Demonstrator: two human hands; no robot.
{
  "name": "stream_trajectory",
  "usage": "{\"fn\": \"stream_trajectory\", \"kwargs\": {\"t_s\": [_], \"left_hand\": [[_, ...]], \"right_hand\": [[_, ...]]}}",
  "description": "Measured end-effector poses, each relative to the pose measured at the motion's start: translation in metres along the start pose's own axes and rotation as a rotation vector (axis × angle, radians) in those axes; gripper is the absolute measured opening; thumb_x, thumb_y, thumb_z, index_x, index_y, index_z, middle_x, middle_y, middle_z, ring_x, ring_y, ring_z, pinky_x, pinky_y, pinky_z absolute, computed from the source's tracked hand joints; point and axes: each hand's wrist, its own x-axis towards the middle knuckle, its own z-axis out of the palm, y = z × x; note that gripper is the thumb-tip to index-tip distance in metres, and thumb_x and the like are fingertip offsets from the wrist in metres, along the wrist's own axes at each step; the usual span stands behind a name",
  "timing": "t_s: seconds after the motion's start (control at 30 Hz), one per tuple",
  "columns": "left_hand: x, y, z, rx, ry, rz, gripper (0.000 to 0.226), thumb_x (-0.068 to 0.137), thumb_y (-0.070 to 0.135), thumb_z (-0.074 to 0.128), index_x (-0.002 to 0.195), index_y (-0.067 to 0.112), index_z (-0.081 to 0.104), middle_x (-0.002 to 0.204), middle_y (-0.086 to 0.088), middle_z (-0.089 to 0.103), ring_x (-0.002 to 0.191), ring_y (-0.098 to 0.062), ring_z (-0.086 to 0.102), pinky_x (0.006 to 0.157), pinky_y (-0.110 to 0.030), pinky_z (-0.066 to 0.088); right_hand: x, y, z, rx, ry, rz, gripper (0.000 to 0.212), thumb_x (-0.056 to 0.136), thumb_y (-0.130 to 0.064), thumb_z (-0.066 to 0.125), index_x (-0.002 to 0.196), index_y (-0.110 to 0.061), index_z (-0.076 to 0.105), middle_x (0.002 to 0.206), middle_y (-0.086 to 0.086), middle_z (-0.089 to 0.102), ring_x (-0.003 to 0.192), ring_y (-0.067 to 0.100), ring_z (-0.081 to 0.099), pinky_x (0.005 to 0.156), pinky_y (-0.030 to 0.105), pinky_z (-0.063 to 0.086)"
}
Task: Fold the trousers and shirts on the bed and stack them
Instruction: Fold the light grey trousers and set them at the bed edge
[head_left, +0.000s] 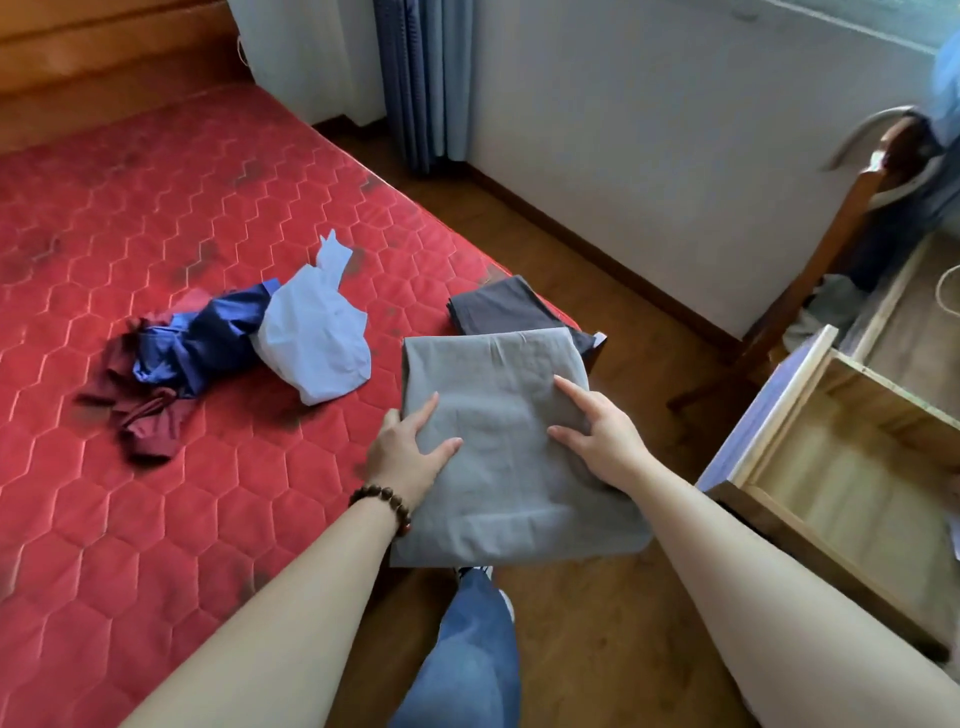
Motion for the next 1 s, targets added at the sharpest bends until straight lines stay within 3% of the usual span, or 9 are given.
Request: {"fn": "stream_trajectory", "kwargs": {"t_s": [0.07, 0.2, 0.3, 0.53, 0.7, 0.77, 0.83, 0.93, 1.0], "left_hand": [[0.032, 0.004, 0.013, -0.006, 0.006, -0.007, 0.067, 0.079, 0.044, 0.073, 0.14, 0.039, 0.045, 0.103, 0.002, 0.04, 0.106, -0.021, 0.052, 0.083, -0.02, 0.033], [0.11, 0.013, 0.04, -0.048, -0.014, -0.055, 0.067, 0.079, 0.042, 0.073, 0.14, 0.036, 0.046, 0.104, 0.001, 0.041, 0.105, -0.022, 0.052, 0.092, -0.025, 0.038], [0.155, 0.018, 0.061, -0.041, -0.029, -0.099, 0.068, 0.08, 0.041, 0.074, 0.141, 0.036, 0.045, 0.104, 0.001, 0.04, 0.103, -0.023, 0.053, 0.09, -0.025, 0.038], [0.236, 0.013, 0.123, -0.022, -0.13, -0.226, 0.068, 0.087, 0.038, 0.067, 0.146, 0.039, 0.033, 0.128, -0.016, 0.043, 0.115, -0.032, 0.051, 0.1, -0.032, 0.039], [0.295, 0.004, 0.175, -0.049, -0.091, -0.265, 0.071, 0.087, 0.035, 0.068, 0.147, 0.039, 0.03, 0.115, -0.008, 0.041, 0.103, -0.029, 0.054, 0.094, -0.03, 0.041], [0.324, 0.0, 0.194, -0.063, -0.052, -0.268, 0.071, 0.086, 0.033, 0.069, 0.147, 0.038, 0.031, 0.109, -0.005, 0.039, 0.099, -0.028, 0.054, 0.093, -0.03, 0.042], [0.353, -0.007, 0.212, -0.086, 0.004, -0.268, 0.071, 0.085, 0.032, 0.071, 0.146, 0.037, 0.035, 0.105, -0.001, 0.037, 0.095, -0.025, 0.054, 0.09, -0.028, 0.041], [0.39, -0.026, 0.243, -0.119, 0.065, -0.276, 0.07, 0.084, 0.03, 0.072, 0.144, 0.037, 0.038, 0.104, 0.001, 0.038, 0.092, -0.018, 0.052, 0.083, -0.016, 0.035], [0.405, -0.041, 0.263, -0.116, 0.033, -0.304, 0.071, 0.085, 0.029, 0.07, 0.146, 0.037, 0.035, 0.108, 0.001, 0.036, 0.096, -0.018, 0.051, 0.085, -0.016, 0.035]], "right_hand": [[0.037, 0.01, -0.007, -0.014, -0.016, 0.004, 0.066, 0.085, -0.028, 0.071, 0.143, -0.036, 0.04, 0.131, -0.004, 0.051, 0.117, 0.014, 0.049, 0.092, 0.017, 0.033], [0.123, 0.03, -0.018, -0.045, -0.067, 0.039, 0.066, 0.084, -0.03, 0.072, 0.142, -0.037, 0.041, 0.133, -0.003, 0.052, 0.122, 0.017, 0.048, 0.096, 0.02, 0.034], [0.177, 0.047, -0.022, -0.066, -0.123, 0.07, 0.064, 0.085, -0.031, 0.07, 0.142, -0.04, 0.04, 0.132, -0.003, 0.052, 0.122, 0.017, 0.048, 0.095, 0.022, 0.035], [0.28, 0.1, -0.02, -0.16, -0.217, 0.077, 0.056, 0.092, -0.03, 0.06, 0.141, -0.046, 0.039, 0.138, -0.006, 0.048, 0.124, 0.02, 0.048, 0.098, 0.031, 0.039], [0.361, 0.142, -0.011, -0.243, -0.269, 0.024, 0.054, 0.095, -0.032, 0.055, 0.141, -0.049, 0.034, 0.133, -0.01, 0.046, 0.12, 0.016, 0.047, 0.094, 0.024, 0.034], [0.397, 0.158, -0.005, -0.254, -0.283, 0.0, 0.054, 0.096, -0.033, 0.053, 0.141, -0.051, 0.031, 0.135, -0.011, 0.044, 0.12, 0.018, 0.048, 0.102, 0.037, 0.038], [0.432, 0.171, 0.004, -0.276, -0.293, -0.018, 0.053, 0.097, -0.034, 0.05, 0.141, -0.052, 0.028, 0.138, -0.011, 0.042, 0.121, 0.02, 0.049, 0.101, 0.052, 0.041], [0.476, 0.196, 0.023, -0.291, -0.26, -0.069, 0.054, 0.097, -0.034, 0.049, 0.142, -0.053, 0.025, 0.137, -0.01, 0.041, 0.116, 0.019, 0.051, 0.096, 0.045, 0.048], [0.494, 0.219, 0.041, -0.28, -0.277, -0.074, 0.055, 0.098, -0.032, 0.05, 0.143, -0.05, 0.026, 0.137, -0.009, 0.04, 0.118, 0.019, 0.05, 0.096, 0.039, 0.047]]}}
